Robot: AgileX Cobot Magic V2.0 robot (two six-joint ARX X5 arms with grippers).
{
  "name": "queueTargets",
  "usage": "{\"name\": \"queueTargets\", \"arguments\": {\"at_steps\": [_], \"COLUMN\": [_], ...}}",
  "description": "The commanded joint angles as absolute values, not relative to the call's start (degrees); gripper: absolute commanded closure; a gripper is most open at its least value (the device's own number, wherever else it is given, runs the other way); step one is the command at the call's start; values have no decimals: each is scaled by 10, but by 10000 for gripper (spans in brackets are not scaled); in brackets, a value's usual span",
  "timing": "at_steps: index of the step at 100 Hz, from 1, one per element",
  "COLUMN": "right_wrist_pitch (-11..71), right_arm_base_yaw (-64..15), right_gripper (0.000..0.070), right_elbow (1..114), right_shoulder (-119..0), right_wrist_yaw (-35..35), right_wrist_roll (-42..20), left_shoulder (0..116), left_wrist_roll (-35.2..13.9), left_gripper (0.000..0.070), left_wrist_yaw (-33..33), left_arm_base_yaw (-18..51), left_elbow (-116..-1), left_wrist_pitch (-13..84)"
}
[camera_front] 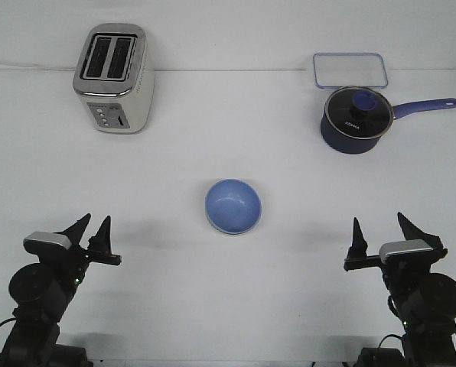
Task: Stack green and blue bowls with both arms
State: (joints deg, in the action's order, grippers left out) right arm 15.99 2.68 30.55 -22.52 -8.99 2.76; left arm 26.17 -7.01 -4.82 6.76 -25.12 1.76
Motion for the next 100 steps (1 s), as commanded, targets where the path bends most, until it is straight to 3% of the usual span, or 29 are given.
{"name": "queueTargets", "arguments": {"at_steps": [1, 30, 37, 47, 56, 62, 100], "right_wrist_pitch": [154, 154, 154, 154, 154, 154, 154], "right_arm_base_yaw": [27, 27, 27, 27, 27, 27, 27], "right_gripper": [99, 115, 234, 458, 621, 694, 697], "right_elbow": [306, 306, 306, 306, 306, 306, 306], "right_shoulder": [-225, -225, -225, -225, -225, -225, -225], "right_wrist_yaw": [-90, -89, -89, -89, -89, -89, -89], "right_wrist_roll": [30, 30, 30, 30, 30, 30, 30], "left_shoulder": [265, 265, 265, 265, 265, 265, 265], "left_wrist_roll": [-71, -71, -71, -71, -71, -71, -71], "left_gripper": [400, 408, 472, 700, 692, 692, 690], "left_wrist_yaw": [-49, -49, -49, -49, -49, -49, -49], "left_arm_base_yaw": [68, 68, 68, 68, 68, 68, 68], "left_elbow": [-260, -260, -260, -260, -260, -260, -260], "left_wrist_pitch": [13, 13, 14, 16, 15, 16, 15]}}
